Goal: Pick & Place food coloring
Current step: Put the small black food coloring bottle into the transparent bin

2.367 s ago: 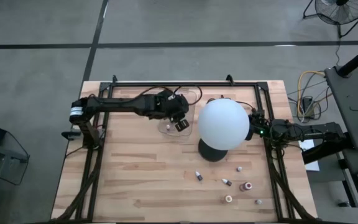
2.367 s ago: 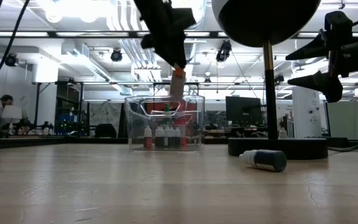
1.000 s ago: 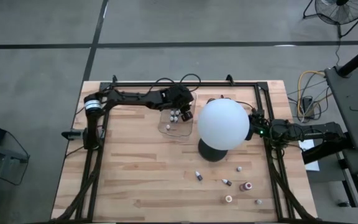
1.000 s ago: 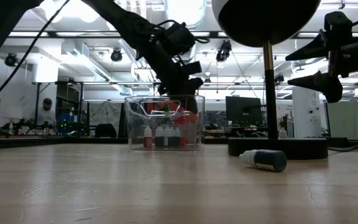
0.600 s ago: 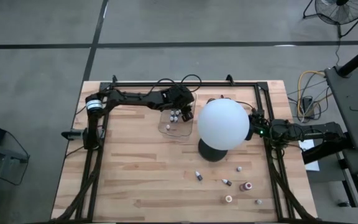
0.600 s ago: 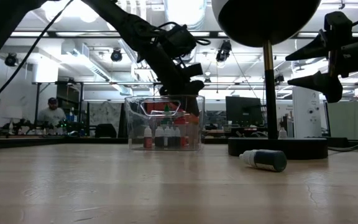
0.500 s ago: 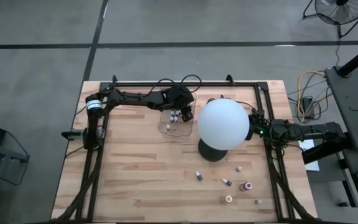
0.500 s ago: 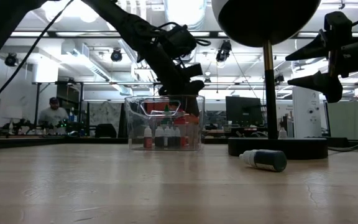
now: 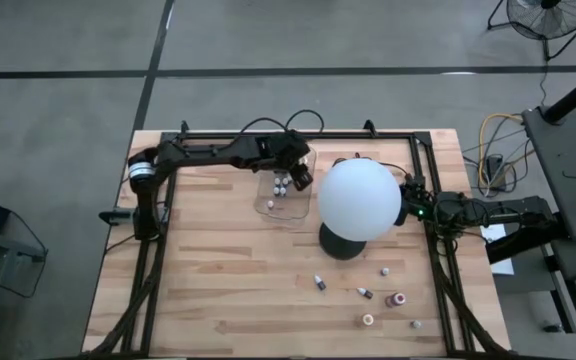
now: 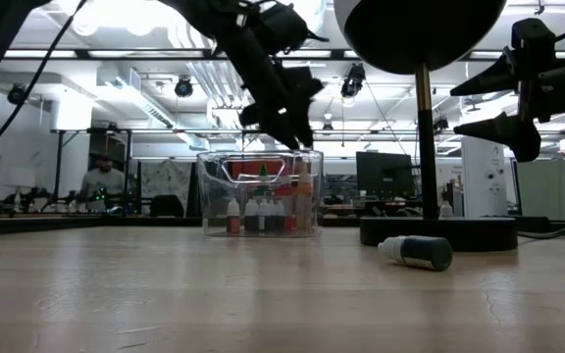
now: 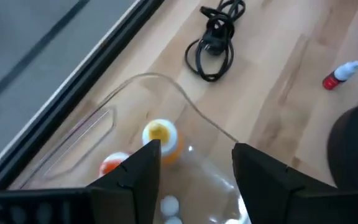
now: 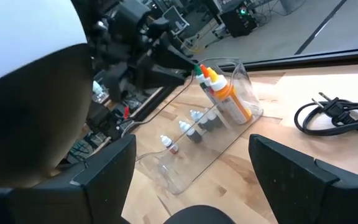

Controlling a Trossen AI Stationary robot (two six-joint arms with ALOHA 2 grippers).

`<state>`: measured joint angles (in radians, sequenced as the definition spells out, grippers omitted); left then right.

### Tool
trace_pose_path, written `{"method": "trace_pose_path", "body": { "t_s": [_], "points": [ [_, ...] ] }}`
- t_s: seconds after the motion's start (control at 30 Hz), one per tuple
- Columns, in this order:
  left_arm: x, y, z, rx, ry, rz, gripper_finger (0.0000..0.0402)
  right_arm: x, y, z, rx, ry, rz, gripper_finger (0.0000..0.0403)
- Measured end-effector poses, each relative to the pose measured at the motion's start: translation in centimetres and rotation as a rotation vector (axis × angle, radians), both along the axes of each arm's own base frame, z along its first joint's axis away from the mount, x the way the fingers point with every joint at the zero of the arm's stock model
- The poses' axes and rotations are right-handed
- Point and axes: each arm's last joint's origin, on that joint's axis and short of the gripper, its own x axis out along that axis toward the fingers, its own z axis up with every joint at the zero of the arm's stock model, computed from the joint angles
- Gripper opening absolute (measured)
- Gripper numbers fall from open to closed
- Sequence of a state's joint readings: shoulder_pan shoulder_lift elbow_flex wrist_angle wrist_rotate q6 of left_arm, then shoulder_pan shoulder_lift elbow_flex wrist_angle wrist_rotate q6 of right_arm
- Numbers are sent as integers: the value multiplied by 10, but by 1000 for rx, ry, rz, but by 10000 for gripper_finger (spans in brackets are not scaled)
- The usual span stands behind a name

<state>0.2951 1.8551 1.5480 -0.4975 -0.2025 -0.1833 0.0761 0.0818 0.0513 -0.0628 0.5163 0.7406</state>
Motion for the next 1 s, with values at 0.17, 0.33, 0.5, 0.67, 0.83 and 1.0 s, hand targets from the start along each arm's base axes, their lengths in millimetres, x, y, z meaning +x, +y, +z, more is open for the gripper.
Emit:
{"method": "trace_pose_path", "body": {
  "t_s": [0.17, 0.33, 0.5, 0.67, 0.83, 1.0],
  "points": [
    [-17, -9, 24, -116, -49, 132, 170, 0, 0, 0, 0, -2, 0, 302],
    [-42, -21, 47, -288, -135, 330, 170, 1, 0, -1, -1, 8, -7, 302],
    [-60, -38, 61, -397, -150, 428, 170, 1, 0, -1, -2, 18, -5, 302],
    [-71, -59, 68, -478, -137, 490, 170, 1, 0, -1, -2, 16, -6, 302],
    [-78, -83, 64, -554, -47, 525, 170, 1, 0, -1, -2, 18, -5, 302],
    [-79, -105, 59, -623, -16, 607, 170, 1, 0, -1, -2, 18, -6, 302]
  ]
}}
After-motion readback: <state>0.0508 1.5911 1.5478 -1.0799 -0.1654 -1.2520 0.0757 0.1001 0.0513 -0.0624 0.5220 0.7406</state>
